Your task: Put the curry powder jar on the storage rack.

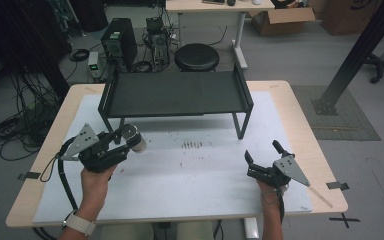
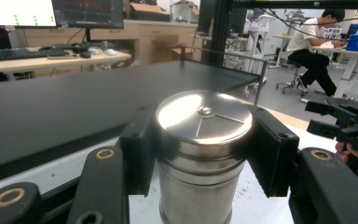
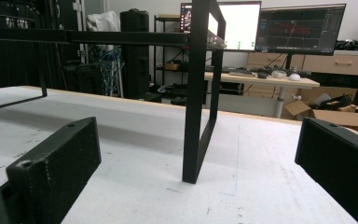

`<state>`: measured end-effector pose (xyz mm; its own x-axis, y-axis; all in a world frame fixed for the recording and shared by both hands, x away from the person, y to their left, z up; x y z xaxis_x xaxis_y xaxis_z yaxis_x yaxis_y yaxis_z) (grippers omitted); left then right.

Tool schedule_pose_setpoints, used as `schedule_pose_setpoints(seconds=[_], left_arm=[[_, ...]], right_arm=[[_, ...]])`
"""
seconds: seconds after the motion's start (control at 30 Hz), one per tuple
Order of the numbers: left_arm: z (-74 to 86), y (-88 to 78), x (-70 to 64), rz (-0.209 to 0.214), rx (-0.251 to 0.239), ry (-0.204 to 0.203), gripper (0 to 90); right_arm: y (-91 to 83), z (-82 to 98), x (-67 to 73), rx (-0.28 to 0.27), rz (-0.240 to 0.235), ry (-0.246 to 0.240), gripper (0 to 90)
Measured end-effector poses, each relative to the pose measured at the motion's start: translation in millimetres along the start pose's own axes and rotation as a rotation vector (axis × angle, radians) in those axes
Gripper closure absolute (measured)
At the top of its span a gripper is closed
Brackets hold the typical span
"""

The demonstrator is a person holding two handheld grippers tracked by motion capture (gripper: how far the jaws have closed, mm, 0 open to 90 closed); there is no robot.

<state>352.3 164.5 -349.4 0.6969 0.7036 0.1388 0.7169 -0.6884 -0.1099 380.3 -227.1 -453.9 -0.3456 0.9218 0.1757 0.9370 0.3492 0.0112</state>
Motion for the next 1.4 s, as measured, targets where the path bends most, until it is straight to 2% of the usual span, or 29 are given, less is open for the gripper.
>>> schedule_pose_setpoints(seconds=[0.17,0.5,0.67,0.8,1.13,1.4], left_arm=[[-14.8,0.6,6.1,0.0,-0.022,0.008,48.7],[-28.9,5.7,14.0,0.003,-0.039,0.003,48.7],[-37.2,10.0,20.7,0.0,-0.034,0.02,48.8],[-42.4,12.5,25.1,-0.005,-0.042,0.018,48.8],[-59.0,26.3,38.8,-0.008,-0.058,0.023,48.8],[-65.4,39.6,48.7,-0.013,-0.059,0.023,48.8]], right_arm=[[0.2,0.1,-0.1,0.002,0.001,0.002,0.0],[0.1,0.1,0.0,0.001,0.001,0.002,0.0],[-0.1,0.0,0.0,-0.001,0.0,-0.001,0.0],[-0.2,-0.3,-0.1,-0.004,0.0,0.0,0.0],[-0.2,-0.2,0.1,-0.003,0.001,-0.003,0.0],[-0.1,-0.1,0.0,-0.002,0.001,-0.002,0.0]])
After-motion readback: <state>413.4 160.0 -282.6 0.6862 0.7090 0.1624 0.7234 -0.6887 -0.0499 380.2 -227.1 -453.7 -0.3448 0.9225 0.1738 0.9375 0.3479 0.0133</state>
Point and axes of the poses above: each handheld gripper's, and its own axes: y roughly forward along the jaws, z roughly out of its underside, x roughly to its left, the point moved 9 cm from there along y, roughly forward along the jaws, and after that the axes turned 12 degrees about y, right-handed, at the moved point
